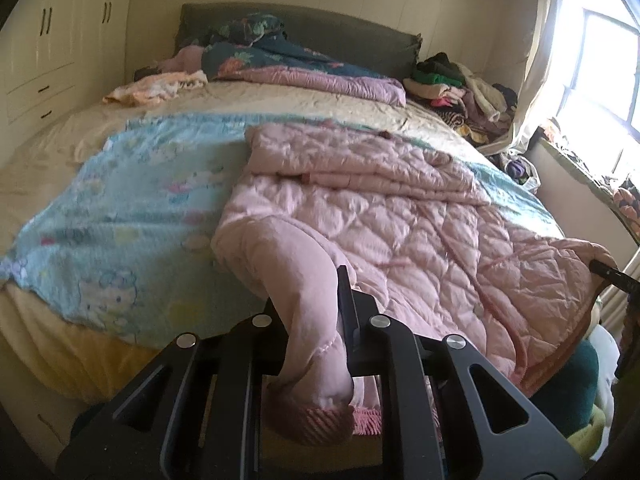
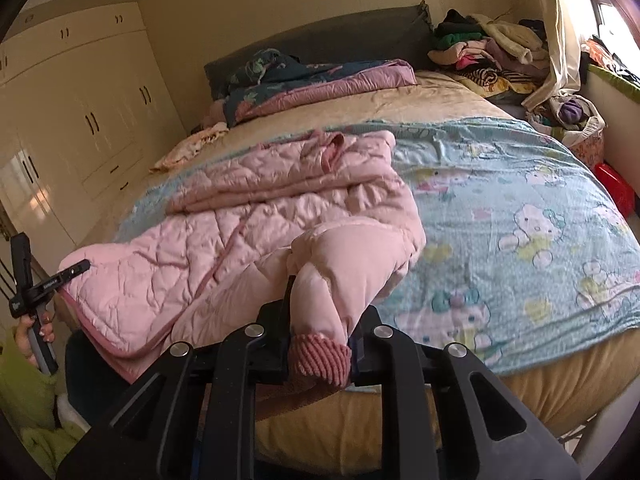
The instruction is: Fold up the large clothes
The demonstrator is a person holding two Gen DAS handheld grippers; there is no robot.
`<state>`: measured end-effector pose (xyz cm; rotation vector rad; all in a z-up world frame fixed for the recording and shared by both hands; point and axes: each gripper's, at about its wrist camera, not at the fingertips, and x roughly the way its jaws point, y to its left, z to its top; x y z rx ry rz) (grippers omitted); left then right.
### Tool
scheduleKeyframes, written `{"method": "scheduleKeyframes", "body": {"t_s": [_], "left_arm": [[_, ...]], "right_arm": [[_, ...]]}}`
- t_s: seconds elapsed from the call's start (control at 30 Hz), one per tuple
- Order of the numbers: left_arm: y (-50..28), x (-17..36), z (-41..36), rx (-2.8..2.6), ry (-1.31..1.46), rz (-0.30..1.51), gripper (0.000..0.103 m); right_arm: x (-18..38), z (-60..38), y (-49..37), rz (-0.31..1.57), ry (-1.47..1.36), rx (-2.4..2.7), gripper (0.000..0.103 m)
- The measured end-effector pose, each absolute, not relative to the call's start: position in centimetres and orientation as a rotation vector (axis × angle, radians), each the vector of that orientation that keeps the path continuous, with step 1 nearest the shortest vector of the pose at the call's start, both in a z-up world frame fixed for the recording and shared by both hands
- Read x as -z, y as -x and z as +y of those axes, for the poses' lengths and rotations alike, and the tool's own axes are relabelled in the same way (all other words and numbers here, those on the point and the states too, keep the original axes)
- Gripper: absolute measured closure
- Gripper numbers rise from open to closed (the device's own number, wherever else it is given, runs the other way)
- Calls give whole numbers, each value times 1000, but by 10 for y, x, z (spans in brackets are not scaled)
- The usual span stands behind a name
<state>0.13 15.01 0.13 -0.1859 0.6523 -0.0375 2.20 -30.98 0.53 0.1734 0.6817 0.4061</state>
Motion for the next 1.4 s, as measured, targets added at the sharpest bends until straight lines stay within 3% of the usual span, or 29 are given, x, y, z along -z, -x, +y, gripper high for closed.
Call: {"method": "scheduleKeyframes", "body": {"t_s": [0.8,1.4], "left_arm": [[-43,-56,148,10,158,546,95],[-77,-77,153,4,183,509,95]], "right_arm": [[-75,-300,-69,547,-170,-408,85],[-85,-311,-96,534,-217,-380,85]]}}
